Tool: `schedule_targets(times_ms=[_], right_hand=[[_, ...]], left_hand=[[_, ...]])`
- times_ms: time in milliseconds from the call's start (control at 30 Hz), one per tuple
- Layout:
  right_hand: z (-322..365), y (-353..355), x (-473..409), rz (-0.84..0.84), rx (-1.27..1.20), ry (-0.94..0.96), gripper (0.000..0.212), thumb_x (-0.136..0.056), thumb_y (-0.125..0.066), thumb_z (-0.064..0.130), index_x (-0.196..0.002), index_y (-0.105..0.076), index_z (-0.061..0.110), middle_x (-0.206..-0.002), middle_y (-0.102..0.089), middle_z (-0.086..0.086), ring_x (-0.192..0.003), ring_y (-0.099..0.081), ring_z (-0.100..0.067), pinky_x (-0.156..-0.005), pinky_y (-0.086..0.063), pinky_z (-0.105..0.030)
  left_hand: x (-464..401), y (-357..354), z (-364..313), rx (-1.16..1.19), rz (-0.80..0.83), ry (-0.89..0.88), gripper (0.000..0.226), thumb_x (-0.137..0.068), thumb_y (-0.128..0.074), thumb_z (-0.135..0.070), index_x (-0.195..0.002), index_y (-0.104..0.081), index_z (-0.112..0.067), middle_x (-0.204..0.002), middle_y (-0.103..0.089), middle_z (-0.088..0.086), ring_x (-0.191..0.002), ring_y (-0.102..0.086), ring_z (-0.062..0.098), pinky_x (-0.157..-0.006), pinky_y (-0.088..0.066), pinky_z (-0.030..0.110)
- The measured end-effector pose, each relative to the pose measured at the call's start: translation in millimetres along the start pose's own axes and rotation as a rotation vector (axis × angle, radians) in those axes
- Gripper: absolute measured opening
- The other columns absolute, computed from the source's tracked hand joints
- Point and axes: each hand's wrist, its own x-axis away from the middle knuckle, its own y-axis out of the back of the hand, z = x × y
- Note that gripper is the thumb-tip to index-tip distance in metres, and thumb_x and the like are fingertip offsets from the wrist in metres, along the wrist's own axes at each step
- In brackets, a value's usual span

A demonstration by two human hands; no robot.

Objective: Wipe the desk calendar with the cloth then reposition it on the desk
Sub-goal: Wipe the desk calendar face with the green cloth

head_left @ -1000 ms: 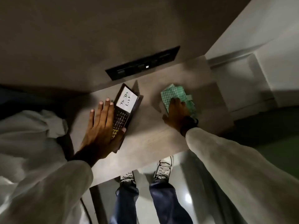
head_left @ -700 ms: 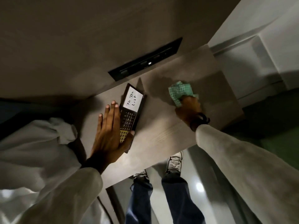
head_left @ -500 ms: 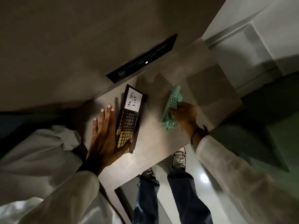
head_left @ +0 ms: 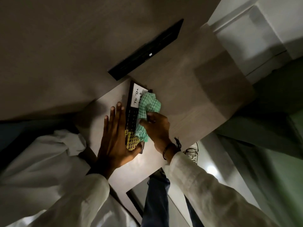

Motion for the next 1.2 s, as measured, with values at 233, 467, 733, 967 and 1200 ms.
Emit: schedule_targets(times_ms=[233, 467, 733, 967, 1200], right_hand=[[-2, -7, 3, -0.038, -0.11, -0.058, 0.011, -0.076, -0.085, 0.007, -0.084, -0.078, 0.003, -0.072, -0.073, 0.001, -0.066, -0.062, -0.012, -0.069, -0.058, -0.031], [-3, -5, -1, -0.091, -0.031, 0.034, 0.027, -0.075, -0.077, -0.001, -0.057, -0.057, -0.004, -0.049, -0.044, -0.002, -0.048, -0.037, -0.011, -0.049, -0.038, -0.025], [-9, -8, -5, -0.077, -0.028, 0.048, 0.02, -0.078, -0.073, 0.0, -0.063, -0.062, -0.008, -0.053, -0.047, -0.006, -0.054, -0.04, -0.016, -0.057, -0.038, -0.029], [-9, -11, 2, -0.063, -0.083, 0.039, 0.016, -0.077, -0.078, 0.008, -0.065, -0.068, 0.001, -0.05, -0.054, 0.003, -0.051, -0.045, -0.008, -0.058, -0.044, -0.027], [-1, -16, 4, -0.083, -0.092, 0.097, 0.008, -0.079, -0.077, 0.006, -0.086, -0.077, 0.01, -0.056, -0.071, 0.014, -0.06, -0.071, -0.004, -0.06, -0.06, -0.026]], left_hand=[[0, -7, 3, -0.04, -0.031, -0.043, 0.133, -0.07, -0.073, -0.071, -0.164, -0.007, -0.004, -0.175, -0.003, 0.017, -0.162, -0.001, 0.034, -0.129, -0.017, 0.057], [-1, -5, 1, -0.041, -0.033, -0.025, 0.137, -0.068, -0.075, -0.073, -0.165, -0.002, -0.009, -0.175, -0.002, 0.015, -0.162, 0.0, 0.033, -0.128, -0.018, 0.059], [-2, -1, -1, -0.028, -0.032, -0.029, 0.135, -0.069, -0.076, -0.071, -0.164, -0.007, -0.004, -0.175, -0.003, 0.017, -0.162, 0.0, 0.034, -0.13, -0.008, 0.052], [-4, 0, 1, -0.029, -0.015, -0.041, 0.138, -0.066, -0.072, -0.075, -0.164, -0.005, -0.005, -0.174, 0.001, 0.017, -0.162, 0.002, 0.037, -0.129, -0.006, 0.052], [-4, 0, 0, -0.006, -0.019, -0.041, 0.135, -0.068, -0.068, -0.077, -0.164, -0.005, -0.004, -0.173, -0.004, 0.021, -0.16, -0.003, 0.043, -0.128, -0.013, 0.06]])
